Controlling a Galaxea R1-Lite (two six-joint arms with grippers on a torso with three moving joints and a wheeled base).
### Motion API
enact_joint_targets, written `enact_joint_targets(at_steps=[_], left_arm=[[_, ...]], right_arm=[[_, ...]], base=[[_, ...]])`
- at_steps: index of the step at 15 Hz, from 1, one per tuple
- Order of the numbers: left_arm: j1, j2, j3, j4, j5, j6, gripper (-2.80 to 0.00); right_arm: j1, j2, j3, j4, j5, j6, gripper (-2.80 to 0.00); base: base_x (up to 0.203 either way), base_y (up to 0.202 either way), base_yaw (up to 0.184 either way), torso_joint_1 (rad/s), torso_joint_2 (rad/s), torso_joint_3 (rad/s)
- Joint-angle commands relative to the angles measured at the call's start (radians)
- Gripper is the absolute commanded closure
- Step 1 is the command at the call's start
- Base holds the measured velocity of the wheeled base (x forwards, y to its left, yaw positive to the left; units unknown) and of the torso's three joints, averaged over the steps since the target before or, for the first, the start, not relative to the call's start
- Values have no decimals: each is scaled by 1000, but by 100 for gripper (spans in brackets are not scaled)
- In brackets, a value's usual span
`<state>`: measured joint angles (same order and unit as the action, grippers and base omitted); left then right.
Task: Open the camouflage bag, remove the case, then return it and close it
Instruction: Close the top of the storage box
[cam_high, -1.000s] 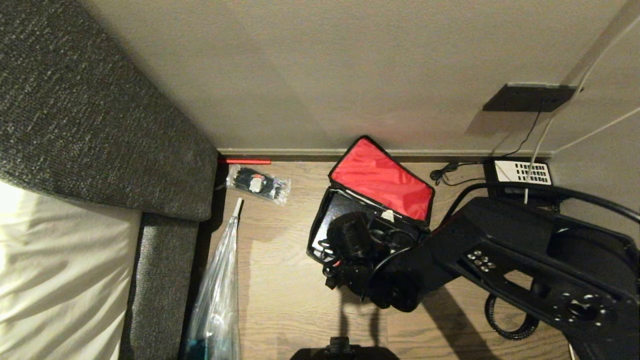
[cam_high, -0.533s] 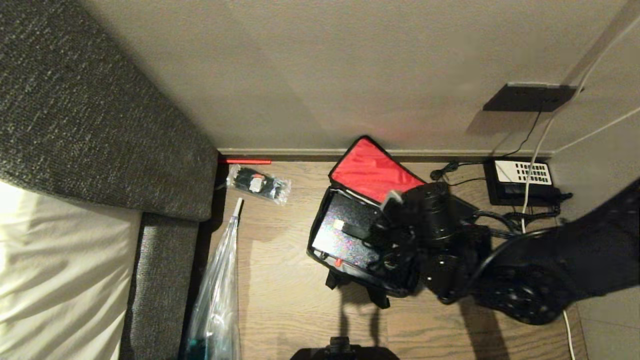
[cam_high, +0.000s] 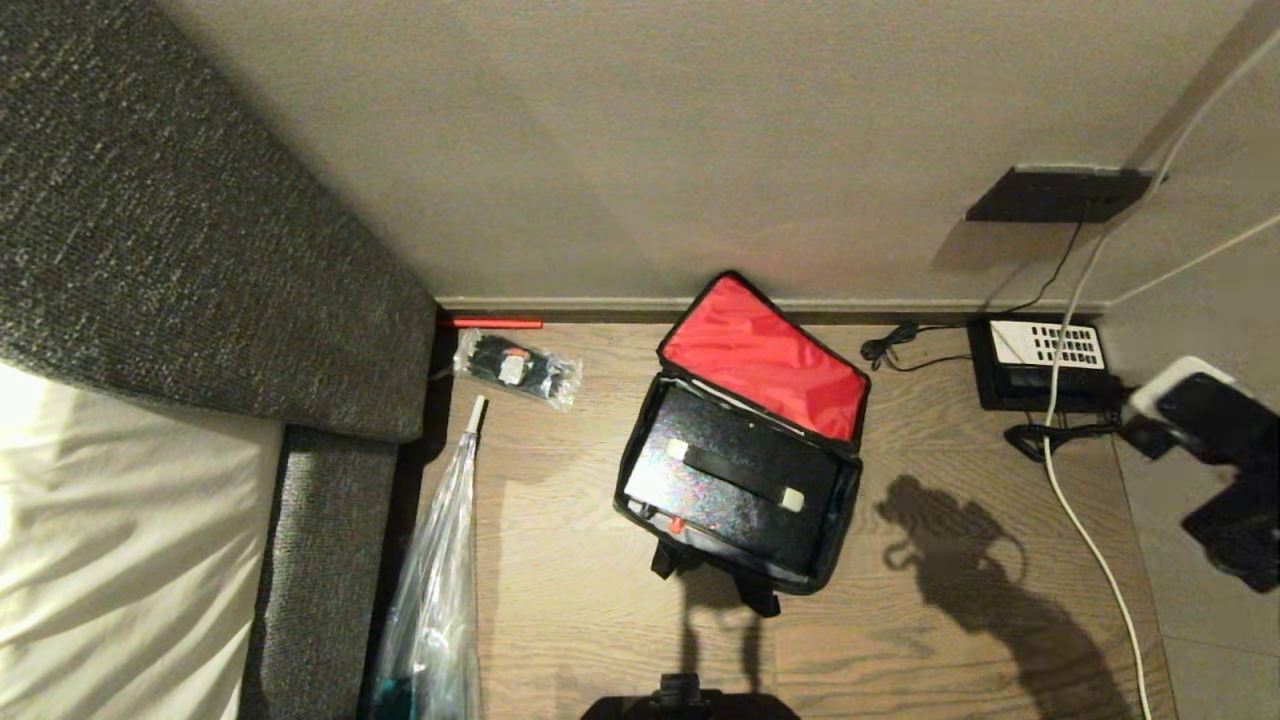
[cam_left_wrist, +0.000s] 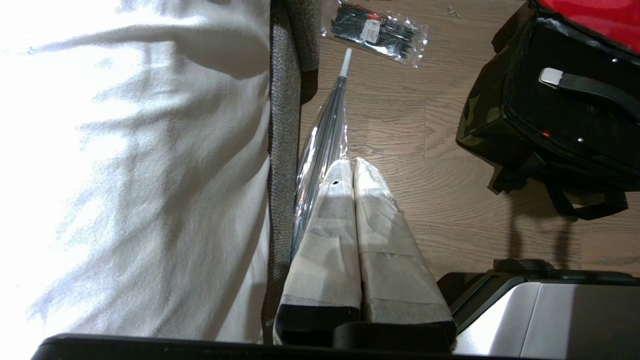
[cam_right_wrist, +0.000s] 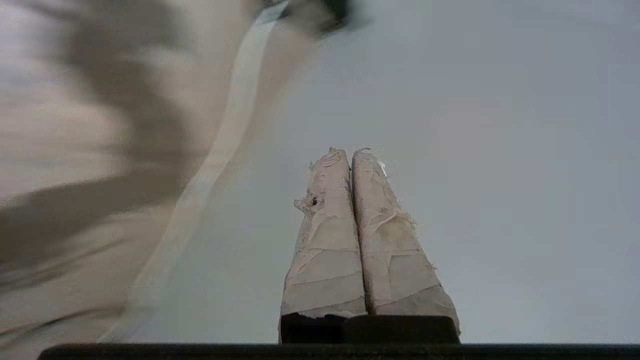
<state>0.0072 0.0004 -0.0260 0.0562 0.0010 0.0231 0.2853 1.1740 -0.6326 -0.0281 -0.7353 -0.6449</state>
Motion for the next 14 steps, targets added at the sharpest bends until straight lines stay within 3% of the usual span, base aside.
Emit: enact_joint_targets(at_steps=[1,2,5,7,9,10,14], left_arm=[[0,0,0,1,1,0,0],[0,0,0,1,1,0,0],[1,0,0,1,1,0,0],[0,0,0,1,1,0,0],[0,0,0,1,1,0,0],[0,0,0,1,1,0,0],[0,0,0,1,1,0,0]], right_arm=[[-148,-172,-11,313,249,273,0],[-183,-192,-26,406,342,373,0],[-253,-223,-25,452,724,594,0],[-295,-215,-24,459,970,670,0],[-312,-165,-29,454,1288,753,0],[-317,-117,-33,435,1392,787,0],[-319,143,-104,332,1472,810,0]], base=[[0,0,0,0,0,0],[0,0,0,0,0,0],[0,0,0,0,0,0],[0,0,0,0,0,0],[0,0,0,0,0,0],[0,0,0,0,0,0],[0,0,0,0,0,0]])
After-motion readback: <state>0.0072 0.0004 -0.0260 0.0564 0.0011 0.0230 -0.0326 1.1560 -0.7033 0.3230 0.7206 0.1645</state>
